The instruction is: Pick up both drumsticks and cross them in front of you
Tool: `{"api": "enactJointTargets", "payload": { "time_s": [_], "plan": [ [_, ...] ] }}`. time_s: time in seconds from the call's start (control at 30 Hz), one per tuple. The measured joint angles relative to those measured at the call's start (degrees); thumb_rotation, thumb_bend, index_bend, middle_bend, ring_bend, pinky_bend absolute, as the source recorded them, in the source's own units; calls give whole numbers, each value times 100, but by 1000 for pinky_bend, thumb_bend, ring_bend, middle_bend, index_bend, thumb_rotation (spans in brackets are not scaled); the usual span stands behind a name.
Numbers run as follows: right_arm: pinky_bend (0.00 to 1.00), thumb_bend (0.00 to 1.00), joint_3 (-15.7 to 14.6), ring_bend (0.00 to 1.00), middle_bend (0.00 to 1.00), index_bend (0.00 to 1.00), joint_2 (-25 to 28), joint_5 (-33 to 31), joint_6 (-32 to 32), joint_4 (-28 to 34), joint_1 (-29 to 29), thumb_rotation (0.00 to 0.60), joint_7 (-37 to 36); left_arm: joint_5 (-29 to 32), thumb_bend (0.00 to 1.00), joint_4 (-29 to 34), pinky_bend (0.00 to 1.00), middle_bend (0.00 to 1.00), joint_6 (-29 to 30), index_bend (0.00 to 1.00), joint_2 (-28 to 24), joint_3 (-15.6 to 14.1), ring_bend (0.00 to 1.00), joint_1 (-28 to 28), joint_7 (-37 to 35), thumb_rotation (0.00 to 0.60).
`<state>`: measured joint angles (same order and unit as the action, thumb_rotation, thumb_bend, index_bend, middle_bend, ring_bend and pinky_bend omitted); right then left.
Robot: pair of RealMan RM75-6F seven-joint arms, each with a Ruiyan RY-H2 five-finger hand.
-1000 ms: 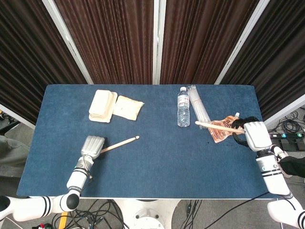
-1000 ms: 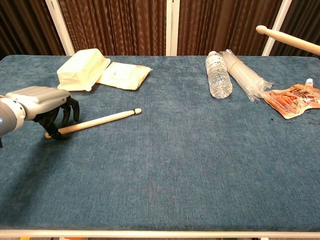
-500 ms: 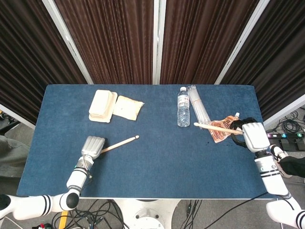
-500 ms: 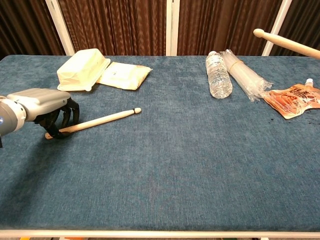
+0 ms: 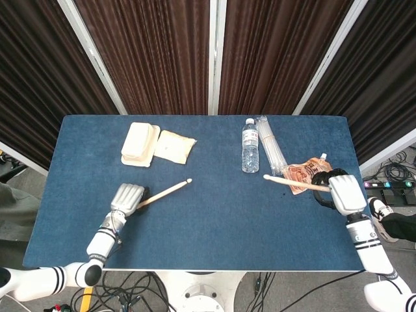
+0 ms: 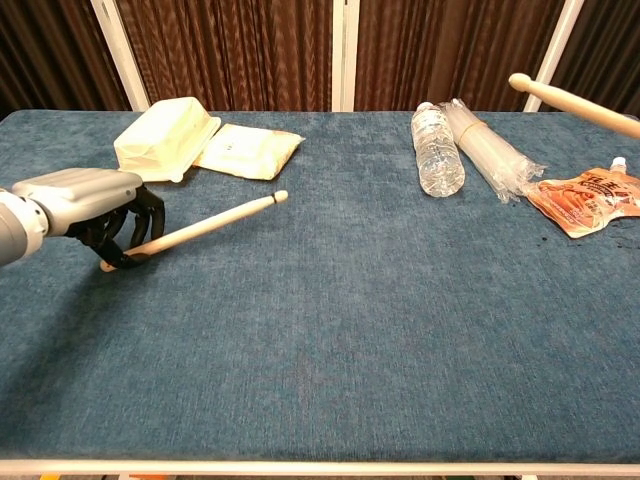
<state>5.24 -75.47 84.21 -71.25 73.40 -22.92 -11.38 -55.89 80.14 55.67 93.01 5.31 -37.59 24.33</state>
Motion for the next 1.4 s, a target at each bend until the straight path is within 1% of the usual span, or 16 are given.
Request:
{"api": "enactJointTargets", "payload": {
  "time_s": [0.07,0.23,0.3,0.4,0.5,0.7,0.9,1.1,1.4],
  "plan": [
    [346,567,-60,464,655,726,0,57,28,88,12,600,-122,-252,536,-63,753,662,19,589,-16,8,682,45,-416,600],
    [349,611,-200,471,658,735,-148,328,94,442,-27,600,-520,-1189,536,-214,753,662,120,590,-78,57,681,110,-1830,600],
    [349,620,-218,476,662,741,-318,421,78,550,-59,600,-516,-1633,536,-226,753,662,155,590,-124,88,681,89,-2371,600],
    [349,630,-203,483,666,752,-626,472,65,677,-113,600,-472,-2183,536,-188,753,662,178,590,-198,143,681,-10,-2978,600],
    [348,635,-149,487,667,759,-957,450,86,765,-180,600,-411,-2524,536,-133,753,663,191,590,-231,216,681,-172,-3355,600],
    [349,635,43,486,667,769,-1612,303,-19,799,-237,600,-111,-2801,537,-55,753,662,252,590,-159,314,680,-387,-3698,600],
    [349,636,246,491,670,782,-2082,155,-68,751,-339,600,4,-2872,536,-6,753,662,255,589,-116,317,681,-485,-3658,600],
    [349,636,338,497,670,787,-2379,20,-4,648,-427,600,43,-2875,536,69,753,662,250,590,-129,321,680,-531,-3706,600],
    [348,636,363,497,670,787,-2692,-75,90,435,-507,600,2,-2880,536,100,753,661,229,589,-154,319,680,-603,-3788,600]
  ]
}}
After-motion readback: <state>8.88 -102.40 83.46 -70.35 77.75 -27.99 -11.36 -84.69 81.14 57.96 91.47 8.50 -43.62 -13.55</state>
